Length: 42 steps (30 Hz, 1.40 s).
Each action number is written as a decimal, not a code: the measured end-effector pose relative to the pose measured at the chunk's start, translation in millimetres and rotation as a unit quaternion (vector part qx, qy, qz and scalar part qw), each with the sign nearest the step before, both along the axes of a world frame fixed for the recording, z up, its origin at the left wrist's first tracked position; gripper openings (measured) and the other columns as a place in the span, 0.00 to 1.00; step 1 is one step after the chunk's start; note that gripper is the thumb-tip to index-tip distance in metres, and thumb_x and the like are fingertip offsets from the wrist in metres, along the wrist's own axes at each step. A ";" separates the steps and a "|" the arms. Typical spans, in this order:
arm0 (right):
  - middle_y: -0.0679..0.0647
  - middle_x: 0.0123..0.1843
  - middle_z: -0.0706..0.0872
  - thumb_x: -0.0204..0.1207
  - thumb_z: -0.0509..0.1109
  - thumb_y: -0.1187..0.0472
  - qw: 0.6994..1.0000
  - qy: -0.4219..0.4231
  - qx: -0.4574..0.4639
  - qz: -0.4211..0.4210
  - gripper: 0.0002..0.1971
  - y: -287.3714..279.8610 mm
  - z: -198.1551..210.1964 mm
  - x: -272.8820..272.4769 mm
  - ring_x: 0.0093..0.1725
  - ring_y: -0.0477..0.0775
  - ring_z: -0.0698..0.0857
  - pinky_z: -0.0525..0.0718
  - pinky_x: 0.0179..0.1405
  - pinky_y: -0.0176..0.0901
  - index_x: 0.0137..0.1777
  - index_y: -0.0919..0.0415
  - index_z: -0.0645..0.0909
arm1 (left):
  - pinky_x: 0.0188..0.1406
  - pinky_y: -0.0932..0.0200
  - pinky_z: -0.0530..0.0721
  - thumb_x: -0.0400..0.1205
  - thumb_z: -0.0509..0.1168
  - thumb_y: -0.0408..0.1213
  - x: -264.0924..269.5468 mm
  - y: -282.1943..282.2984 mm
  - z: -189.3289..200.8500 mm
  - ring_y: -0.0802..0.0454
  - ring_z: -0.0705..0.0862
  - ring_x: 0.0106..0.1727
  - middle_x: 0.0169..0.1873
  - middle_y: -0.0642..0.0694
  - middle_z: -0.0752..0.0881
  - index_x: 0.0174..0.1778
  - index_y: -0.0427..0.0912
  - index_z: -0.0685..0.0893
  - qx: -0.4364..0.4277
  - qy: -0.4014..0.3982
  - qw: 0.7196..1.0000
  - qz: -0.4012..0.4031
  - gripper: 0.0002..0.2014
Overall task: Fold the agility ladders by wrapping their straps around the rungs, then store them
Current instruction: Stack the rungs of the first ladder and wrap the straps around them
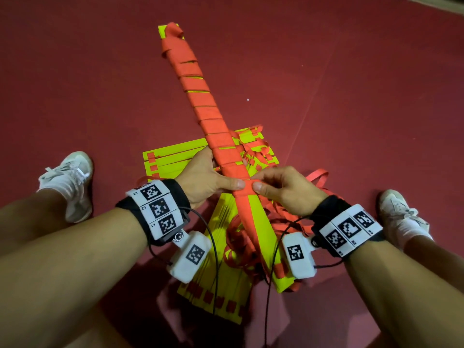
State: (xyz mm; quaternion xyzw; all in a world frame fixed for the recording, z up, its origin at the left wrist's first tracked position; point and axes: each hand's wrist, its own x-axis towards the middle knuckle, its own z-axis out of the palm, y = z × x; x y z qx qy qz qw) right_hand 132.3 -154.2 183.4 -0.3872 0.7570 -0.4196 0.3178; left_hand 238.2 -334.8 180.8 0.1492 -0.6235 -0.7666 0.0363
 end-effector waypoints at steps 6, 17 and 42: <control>0.41 0.29 0.75 0.85 0.68 0.58 0.998 0.066 0.007 0.004 0.09 1.0 -1.2 -0.1 0.30 0.45 0.72 0.71 0.33 0.45 0.41 0.52 0.83 | 0.50 0.53 0.91 0.62 0.83 0.23 -1.6 0.9 -2.3 0.50 0.89 0.55 0.57 0.41 0.87 0.62 0.41 0.76 -0.043 -0.002 0.999 0.002 0.35; 0.52 0.38 0.90 0.77 0.75 0.52 0.992 0.120 -0.040 -0.026 0.06 -7.2 -9.1 12.2 0.41 0.61 0.87 0.84 0.45 0.63 0.45 0.54 0.89 | 0.41 0.43 0.93 0.72 0.83 0.39 2.8 2.6 -1.4 0.44 0.93 0.51 0.55 0.40 0.89 0.67 0.46 0.70 -0.130 -0.106 0.986 -0.010 0.34; 0.46 0.28 0.77 0.72 0.81 0.61 0.999 0.011 -0.013 -0.049 0.08 -5.7 -12.6 4.4 0.30 0.52 0.73 0.73 0.34 0.45 0.38 0.50 0.84 | 0.32 0.53 0.88 0.58 0.74 0.22 0.7 10.8 8.3 0.54 0.91 0.41 0.47 0.42 0.83 0.55 0.34 0.77 -0.073 -0.067 0.995 -0.007 0.29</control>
